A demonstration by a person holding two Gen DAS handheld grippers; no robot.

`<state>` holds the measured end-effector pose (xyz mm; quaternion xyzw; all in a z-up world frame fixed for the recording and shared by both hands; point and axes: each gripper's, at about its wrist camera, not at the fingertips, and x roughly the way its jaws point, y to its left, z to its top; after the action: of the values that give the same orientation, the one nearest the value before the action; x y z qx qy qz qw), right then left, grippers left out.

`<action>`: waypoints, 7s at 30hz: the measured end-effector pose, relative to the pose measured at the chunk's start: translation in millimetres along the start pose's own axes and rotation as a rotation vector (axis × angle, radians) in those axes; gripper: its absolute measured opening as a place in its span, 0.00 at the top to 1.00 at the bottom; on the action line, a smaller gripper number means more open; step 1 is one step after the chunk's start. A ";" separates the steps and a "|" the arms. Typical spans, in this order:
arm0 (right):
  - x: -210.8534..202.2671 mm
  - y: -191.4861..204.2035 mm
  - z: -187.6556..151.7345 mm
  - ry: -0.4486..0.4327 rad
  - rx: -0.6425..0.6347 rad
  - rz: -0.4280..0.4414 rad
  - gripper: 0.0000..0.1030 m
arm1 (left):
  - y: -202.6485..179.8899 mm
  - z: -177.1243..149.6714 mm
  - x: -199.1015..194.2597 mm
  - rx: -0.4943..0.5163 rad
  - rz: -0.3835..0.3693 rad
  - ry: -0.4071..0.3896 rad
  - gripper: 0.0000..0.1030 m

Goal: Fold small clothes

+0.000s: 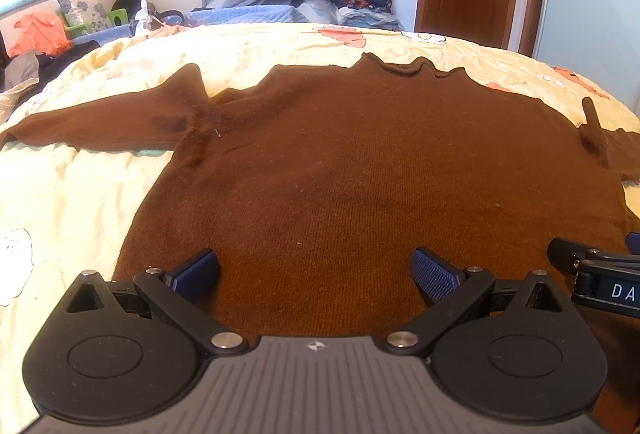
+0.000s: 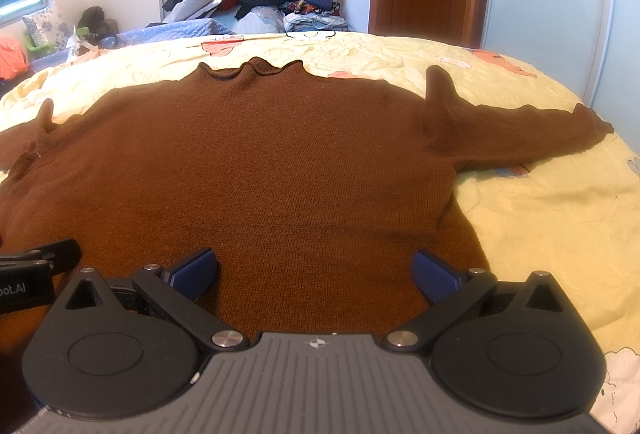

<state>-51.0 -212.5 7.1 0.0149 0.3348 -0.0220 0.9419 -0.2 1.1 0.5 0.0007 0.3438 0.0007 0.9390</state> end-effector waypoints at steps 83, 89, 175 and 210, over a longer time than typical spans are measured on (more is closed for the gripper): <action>0.6 2.6 1.1 0.002 -0.008 -0.008 0.00 | 2.0 -0.6 -0.4 -0.002 -0.005 -0.001 0.00; -1.4 -22.5 16.8 0.077 0.025 0.072 0.00 | 2.7 -1.3 -1.1 0.000 -0.008 -0.001 0.00; 5.2 -65.3 1.3 -0.094 0.306 0.479 0.00 | 115.3 117.3 44.7 -0.358 0.028 -0.104 0.94; 106.2 -63.6 89.4 -0.012 -0.065 0.100 0.00 | 274.8 83.4 57.2 -0.727 -0.004 -0.119 0.00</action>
<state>84.4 -283.2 8.6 0.0011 0.3283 0.0360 0.9439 97.1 275.9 27.7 -0.3337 0.2661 0.1208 0.8962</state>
